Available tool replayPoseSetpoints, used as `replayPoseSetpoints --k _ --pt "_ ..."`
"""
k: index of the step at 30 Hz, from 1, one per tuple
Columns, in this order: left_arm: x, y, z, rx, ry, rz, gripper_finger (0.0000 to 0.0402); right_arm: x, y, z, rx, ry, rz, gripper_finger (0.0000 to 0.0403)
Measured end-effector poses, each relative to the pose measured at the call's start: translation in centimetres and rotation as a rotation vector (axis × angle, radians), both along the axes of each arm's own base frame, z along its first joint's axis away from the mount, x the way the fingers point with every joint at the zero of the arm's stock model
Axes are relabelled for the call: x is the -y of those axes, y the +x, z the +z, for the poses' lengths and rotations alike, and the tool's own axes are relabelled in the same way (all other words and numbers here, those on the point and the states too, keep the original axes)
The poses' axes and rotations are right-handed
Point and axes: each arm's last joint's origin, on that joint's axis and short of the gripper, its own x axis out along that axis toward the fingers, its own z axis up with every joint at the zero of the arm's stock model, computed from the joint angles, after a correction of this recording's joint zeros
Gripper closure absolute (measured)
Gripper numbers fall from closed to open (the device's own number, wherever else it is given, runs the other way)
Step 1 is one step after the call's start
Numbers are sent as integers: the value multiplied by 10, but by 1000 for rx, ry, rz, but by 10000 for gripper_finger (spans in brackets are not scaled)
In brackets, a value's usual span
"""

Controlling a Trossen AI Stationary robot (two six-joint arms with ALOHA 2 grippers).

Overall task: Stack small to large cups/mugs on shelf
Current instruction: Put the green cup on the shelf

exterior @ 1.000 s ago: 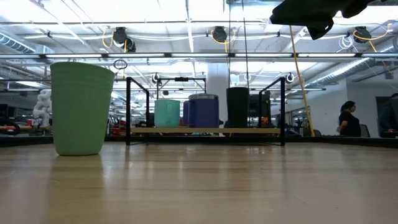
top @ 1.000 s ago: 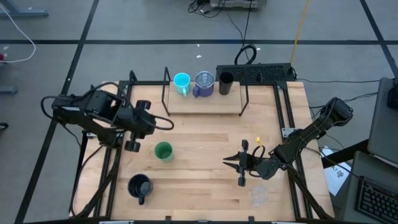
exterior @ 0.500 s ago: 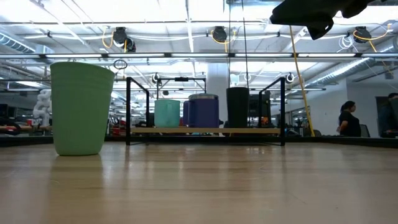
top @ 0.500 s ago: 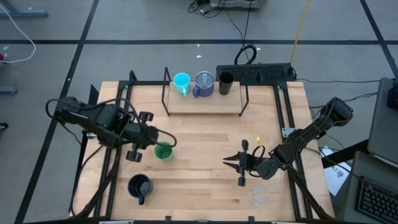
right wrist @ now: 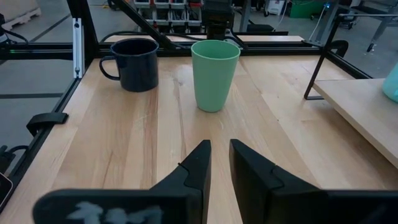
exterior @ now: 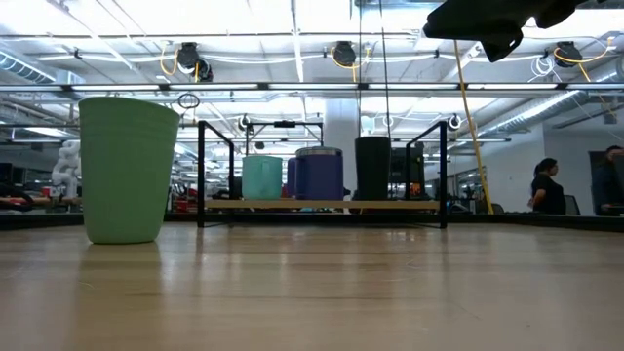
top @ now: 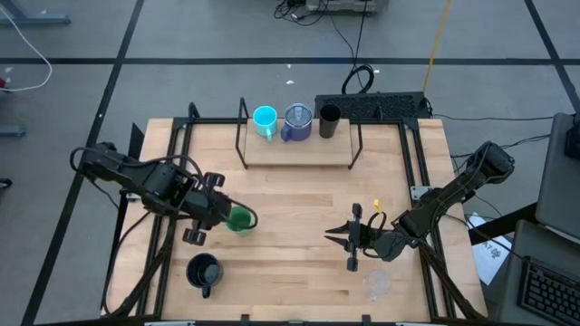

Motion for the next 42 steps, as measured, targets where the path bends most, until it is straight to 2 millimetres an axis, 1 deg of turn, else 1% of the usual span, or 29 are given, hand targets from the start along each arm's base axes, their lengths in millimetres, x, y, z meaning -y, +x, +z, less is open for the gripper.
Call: replayPoseSetpoints --k 3,6,15,21,27,31,35,42 --pt "0 0 0 0 2 1 210 0 0 0 0 0 0 355" --pt "1 4 -3 -17 17 -26 197 0 0 0 0 0 -1 355" --pt "12 29 -27 -112 68 -66 195 0 0 0 0 1 -2 355" --pt "18 41 -41 -112 74 -53 195 0 0 0 0 0 -2 355" --pt "24 39 -71 -159 93 -71 195 0 0 0 -3 -15 3 355" --pt "27 42 -88 -142 64 -63 195 0 0 0 -3 -18 4 355" --pt "30 41 -101 -138 57 -76 195 0 0 0 -3 -18 4 355" --pt "30 41 -120 -134 68 -71 195 0 0 0 -3 -17 4 355"
